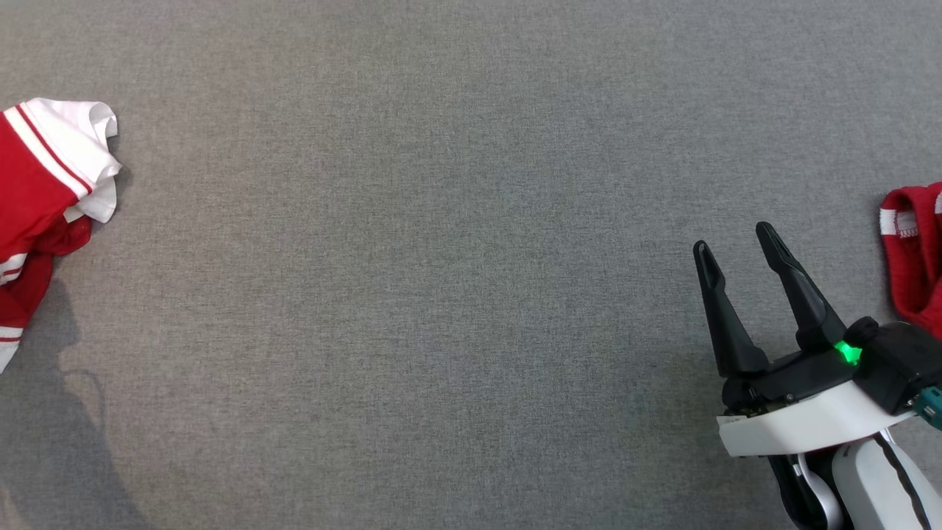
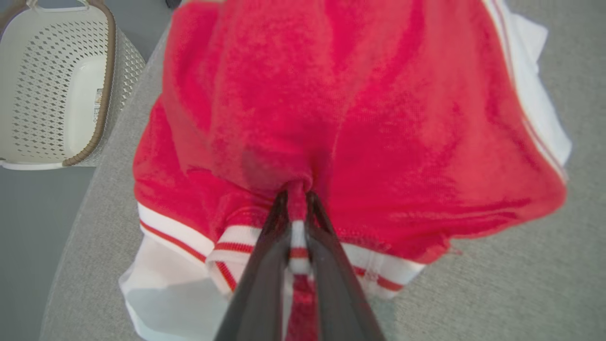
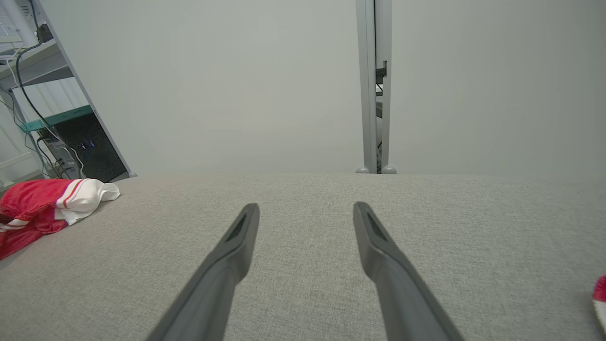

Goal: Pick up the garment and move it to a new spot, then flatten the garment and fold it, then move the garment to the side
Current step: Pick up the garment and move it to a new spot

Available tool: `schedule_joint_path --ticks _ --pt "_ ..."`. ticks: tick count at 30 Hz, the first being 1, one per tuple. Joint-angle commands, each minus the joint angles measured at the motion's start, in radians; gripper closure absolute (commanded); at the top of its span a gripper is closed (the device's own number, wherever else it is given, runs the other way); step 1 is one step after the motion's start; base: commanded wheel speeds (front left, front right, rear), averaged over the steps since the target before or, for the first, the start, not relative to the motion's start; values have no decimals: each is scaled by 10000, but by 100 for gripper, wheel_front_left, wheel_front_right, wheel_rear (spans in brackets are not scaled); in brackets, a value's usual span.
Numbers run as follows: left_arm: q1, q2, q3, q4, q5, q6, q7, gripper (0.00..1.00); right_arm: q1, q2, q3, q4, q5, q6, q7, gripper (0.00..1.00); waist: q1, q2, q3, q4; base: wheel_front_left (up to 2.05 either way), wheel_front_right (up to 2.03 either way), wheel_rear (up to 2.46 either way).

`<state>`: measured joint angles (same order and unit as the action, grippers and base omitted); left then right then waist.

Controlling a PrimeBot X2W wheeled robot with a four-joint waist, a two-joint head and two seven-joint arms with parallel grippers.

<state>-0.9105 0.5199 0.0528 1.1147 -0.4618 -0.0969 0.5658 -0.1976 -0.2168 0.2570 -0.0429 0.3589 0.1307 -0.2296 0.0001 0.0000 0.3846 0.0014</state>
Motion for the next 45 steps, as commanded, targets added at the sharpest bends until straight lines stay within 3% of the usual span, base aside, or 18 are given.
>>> schedule_joint_path --ticks 1,12,26,34,38,45 --pt "-186 58 -61 71 -25 -85 -203 100 -81 4 -17 75 -29 5 -81 0 -1 0 -60 27 0 0 0" --pt "-502 10 -1038 -292 212 -344 -1216 100 308 86 45 469 225 5 -190 0 -1 0 -1244 2 0 0 0" --pt "-86 -543 -3793 -3118 -1150 -338 -644 100 1315 98 9 828 637 5 -256 0 -1 0 -3733 -693 0 0 0" --pt "83 -1327 -4559 -5936 -2716 -339 254 100 1535 -21 -244 687 790 5 -234 0 -1 0 -4204 -1281 0 0 0" --pt "249 -2070 -4738 -7180 -3246 -335 438 100 1573 -109 -476 631 790 5 -221 0 -1 0 -4314 -1487 0 0 0" --pt "678 -2723 -4554 -8234 -3911 -43 349 100 1635 -166 -662 471 805 5 -131 0 -1 0 -4295 -1711 0 0 0"
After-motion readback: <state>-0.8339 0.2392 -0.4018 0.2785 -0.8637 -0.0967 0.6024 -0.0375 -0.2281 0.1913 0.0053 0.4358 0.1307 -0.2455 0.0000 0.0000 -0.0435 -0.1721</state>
